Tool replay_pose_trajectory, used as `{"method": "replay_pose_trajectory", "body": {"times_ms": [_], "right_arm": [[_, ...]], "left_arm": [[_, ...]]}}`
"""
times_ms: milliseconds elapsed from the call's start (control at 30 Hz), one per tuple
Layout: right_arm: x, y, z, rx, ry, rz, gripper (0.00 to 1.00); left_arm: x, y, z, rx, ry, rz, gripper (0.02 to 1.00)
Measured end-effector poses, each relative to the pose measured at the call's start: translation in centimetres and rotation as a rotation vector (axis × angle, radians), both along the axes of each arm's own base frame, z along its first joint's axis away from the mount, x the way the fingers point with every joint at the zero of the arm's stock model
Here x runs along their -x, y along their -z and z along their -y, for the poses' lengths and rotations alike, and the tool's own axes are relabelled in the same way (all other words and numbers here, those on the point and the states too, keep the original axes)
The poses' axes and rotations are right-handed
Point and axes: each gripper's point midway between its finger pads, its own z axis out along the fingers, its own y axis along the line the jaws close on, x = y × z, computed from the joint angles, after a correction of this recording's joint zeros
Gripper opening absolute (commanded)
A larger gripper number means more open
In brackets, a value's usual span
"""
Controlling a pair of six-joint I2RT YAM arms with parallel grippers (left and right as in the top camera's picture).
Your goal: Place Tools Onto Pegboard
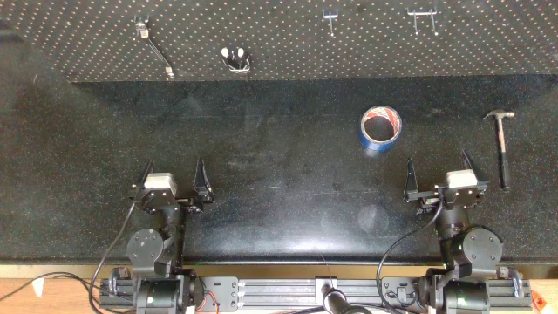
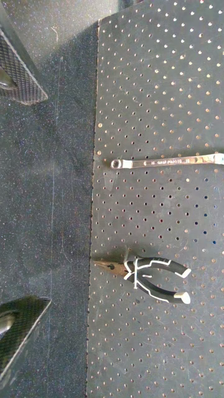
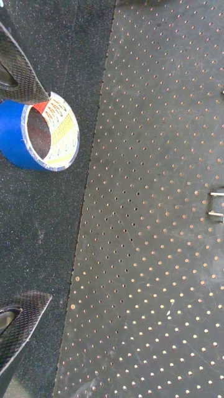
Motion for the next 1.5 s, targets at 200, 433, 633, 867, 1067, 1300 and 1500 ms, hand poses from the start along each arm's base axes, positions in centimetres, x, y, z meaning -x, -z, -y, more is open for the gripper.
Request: {"method": "replay_pose_trajectory", "body": {"times_ms": [200,433,633,867,1067,1300,1500], "right_arm": [[0.0,0.0,0.0,0.000,0.000,0.000,0.974],[0.0,0.0,0.0,0.000,0.000,0.000,0.976],[0.0,0.0,0.0,0.000,0.000,0.000,0.976],[-0.1,0.1,0.9,0.003,0.053,-0.005,0.976],[-0.1,0.1,0.9,-0.022,0.055,-0.005,0.976],[-1.3,-3.4,0.4,-0.212,0.033,-0.031,0.976],[-3.7,-6.8,-2.7,-0.292,-0.133,-0.118,0.976]], "left_arm": [[0.0,0.0,0.0,0.000,0.000,0.000,0.996],[0.0,0.0,0.0,0.000,0.000,0.000,0.998],[0.0,0.0,0.0,0.000,0.000,0.000,0.996],[0.0,0.0,0.0,0.000,0.000,0.000,0.996],[0.0,0.0,0.0,0.000,0.000,0.000,0.996],[0.0,0.0,0.1,0.000,0.004,0.002,0.996],[0.0,0.0,0.2,0.000,0.011,0.002,0.996]]}}
